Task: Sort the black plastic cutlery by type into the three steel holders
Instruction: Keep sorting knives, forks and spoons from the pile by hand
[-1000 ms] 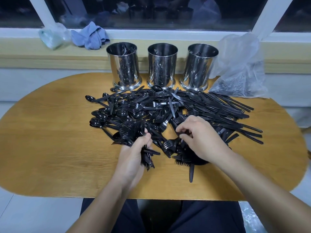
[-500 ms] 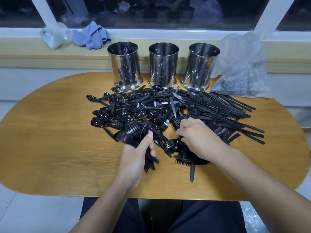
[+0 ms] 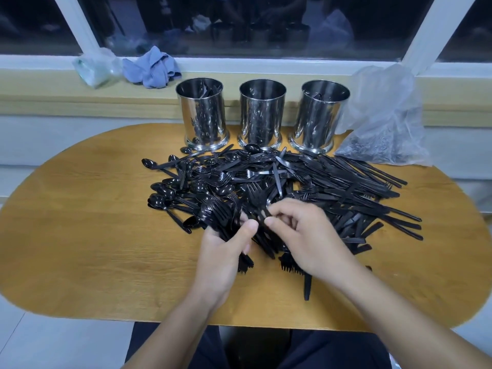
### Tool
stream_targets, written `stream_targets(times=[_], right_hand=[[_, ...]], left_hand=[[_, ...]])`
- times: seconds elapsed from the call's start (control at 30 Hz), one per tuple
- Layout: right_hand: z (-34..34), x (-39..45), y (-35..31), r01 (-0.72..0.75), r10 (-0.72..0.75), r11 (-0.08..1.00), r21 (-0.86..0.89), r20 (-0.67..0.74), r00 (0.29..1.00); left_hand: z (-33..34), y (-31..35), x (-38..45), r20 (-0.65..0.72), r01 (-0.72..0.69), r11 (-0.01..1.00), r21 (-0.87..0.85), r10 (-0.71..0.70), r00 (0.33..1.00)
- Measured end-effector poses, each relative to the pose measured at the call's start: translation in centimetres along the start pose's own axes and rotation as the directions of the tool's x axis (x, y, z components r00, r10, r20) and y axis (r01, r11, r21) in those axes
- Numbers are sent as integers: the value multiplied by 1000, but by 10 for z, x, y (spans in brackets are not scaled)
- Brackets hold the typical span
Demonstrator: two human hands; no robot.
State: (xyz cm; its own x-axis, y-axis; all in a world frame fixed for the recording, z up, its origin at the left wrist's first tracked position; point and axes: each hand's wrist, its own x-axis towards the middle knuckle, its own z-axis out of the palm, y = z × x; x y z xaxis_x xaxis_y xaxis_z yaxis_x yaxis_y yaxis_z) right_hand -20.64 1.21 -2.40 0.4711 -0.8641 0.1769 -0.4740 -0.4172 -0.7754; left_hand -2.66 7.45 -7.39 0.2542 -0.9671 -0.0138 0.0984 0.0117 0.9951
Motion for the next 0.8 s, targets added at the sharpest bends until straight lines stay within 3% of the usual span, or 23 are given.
stream_targets(times=[0.1,0.27,0.43,0.57,0.73,0.8], right_hand=[[13,-11,-17,-30,23,996,85,86,996],[32,-18,-12,32,-34,999,-30,-87,996],[38,-22,-2,27,-26,999,22,-53,998],[38,-25,5,5,-4,995,101,-9,1000],[36,-26,2,-50,76,989,138,-187,979],[31,-21,-6,-46,81,982,181,-188,979]], left_hand=[[5,1,2,-19,11,997,-72,-12,1000],[8,-1,-1,-63,50,991,-123,-58,996],[7,-1,-4,-37,71,974,-213,-80,996],[0,0,-3,-50,17,996,-87,-21,999],[-5,3,2,-122,-90,995,46,95,988],[-2,0,6,-112,-125,991,51,130,985]])
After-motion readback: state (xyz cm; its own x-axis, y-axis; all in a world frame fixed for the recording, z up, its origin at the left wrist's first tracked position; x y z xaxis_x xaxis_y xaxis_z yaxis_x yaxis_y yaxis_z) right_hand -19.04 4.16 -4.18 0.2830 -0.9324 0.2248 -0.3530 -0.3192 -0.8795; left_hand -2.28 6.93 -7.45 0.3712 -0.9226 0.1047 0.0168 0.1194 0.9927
